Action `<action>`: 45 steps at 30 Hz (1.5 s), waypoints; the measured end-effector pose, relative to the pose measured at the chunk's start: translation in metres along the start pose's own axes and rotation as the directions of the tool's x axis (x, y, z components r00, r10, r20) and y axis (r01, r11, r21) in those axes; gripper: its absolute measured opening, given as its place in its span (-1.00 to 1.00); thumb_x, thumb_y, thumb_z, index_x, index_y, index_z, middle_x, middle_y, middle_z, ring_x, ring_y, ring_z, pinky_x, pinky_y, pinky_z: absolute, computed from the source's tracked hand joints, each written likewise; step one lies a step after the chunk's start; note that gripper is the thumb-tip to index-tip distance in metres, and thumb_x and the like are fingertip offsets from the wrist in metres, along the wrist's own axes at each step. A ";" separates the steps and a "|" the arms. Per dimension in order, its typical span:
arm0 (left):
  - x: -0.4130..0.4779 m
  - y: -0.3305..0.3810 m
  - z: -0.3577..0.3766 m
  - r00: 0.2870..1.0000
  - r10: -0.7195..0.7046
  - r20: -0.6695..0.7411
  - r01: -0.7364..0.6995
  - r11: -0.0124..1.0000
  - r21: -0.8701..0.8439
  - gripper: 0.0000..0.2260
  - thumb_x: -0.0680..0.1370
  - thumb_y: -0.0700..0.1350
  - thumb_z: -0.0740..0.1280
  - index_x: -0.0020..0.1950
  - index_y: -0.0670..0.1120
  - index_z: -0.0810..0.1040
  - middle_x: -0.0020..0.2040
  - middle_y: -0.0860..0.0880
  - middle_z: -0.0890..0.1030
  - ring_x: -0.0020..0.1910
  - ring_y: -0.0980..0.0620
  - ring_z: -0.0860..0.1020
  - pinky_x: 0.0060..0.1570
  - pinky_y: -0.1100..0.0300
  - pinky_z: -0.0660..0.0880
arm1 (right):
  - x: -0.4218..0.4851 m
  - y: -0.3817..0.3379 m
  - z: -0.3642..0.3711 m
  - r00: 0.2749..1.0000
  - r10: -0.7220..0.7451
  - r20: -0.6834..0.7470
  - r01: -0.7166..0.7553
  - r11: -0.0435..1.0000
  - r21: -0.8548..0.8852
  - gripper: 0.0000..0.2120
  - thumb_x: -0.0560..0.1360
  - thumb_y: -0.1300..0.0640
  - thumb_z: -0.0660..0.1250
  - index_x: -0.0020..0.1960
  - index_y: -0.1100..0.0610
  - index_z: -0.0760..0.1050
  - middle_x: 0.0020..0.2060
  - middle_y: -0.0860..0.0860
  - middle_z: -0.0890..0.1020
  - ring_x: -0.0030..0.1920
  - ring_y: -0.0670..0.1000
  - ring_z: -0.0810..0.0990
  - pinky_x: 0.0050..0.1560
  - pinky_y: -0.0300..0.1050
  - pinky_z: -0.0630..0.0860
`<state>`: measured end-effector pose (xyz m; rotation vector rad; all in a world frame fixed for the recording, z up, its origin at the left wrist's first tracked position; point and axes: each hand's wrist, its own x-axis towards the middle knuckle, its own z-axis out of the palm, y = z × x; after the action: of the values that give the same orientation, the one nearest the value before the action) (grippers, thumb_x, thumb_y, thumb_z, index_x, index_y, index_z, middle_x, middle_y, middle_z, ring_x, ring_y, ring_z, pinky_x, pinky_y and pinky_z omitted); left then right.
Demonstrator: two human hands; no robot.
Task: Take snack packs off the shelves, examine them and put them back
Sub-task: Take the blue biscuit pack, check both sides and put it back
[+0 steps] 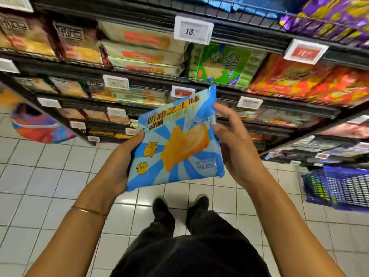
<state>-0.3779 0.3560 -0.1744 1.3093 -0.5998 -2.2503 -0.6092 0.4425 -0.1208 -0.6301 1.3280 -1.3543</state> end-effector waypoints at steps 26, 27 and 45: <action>-0.068 -0.103 0.096 0.868 0.496 0.011 -0.463 0.802 0.377 -0.67 0.58 0.11 0.45 0.30 0.07 0.53 0.11 -0.09 0.75 0.01 -0.15 0.75 -0.17 -0.01 0.71 | -0.092 0.017 -0.129 0.947 -0.072 -0.312 0.057 0.997 -0.056 -0.86 0.56 0.29 0.37 0.08 0.22 0.67 -0.09 0.14 0.75 -0.13 0.10 0.70 -0.14 0.05 0.62; -0.071 -0.105 0.099 0.863 0.505 0.018 -0.471 0.790 0.392 -0.65 0.56 0.12 0.46 0.29 0.05 0.53 0.10 -0.09 0.76 0.01 -0.16 0.75 -0.19 0.00 0.71 | -0.096 0.016 -0.132 0.954 -0.068 -0.293 0.061 0.998 -0.033 -0.86 0.57 0.24 0.37 0.09 0.20 0.66 -0.13 0.09 0.75 -0.16 0.07 0.71 -0.16 0.03 0.60; -0.090 -0.115 0.129 0.900 0.410 0.150 -0.433 0.799 0.418 -0.46 0.29 -0.04 0.67 0.22 -0.12 0.65 0.07 -0.18 0.76 -0.04 -0.17 0.76 -0.20 0.07 0.68 | -0.128 0.025 -0.165 0.999 -0.025 0.032 0.024 1.000 0.019 -0.67 0.39 0.07 0.58 0.14 0.01 0.69 0.09 0.09 0.76 0.04 0.13 0.76 -0.06 -0.06 0.68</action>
<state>-0.4721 0.5178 -0.1220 1.1597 -1.3466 -1.8358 -0.7160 0.6226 -0.1441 -0.6546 1.2842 -1.3700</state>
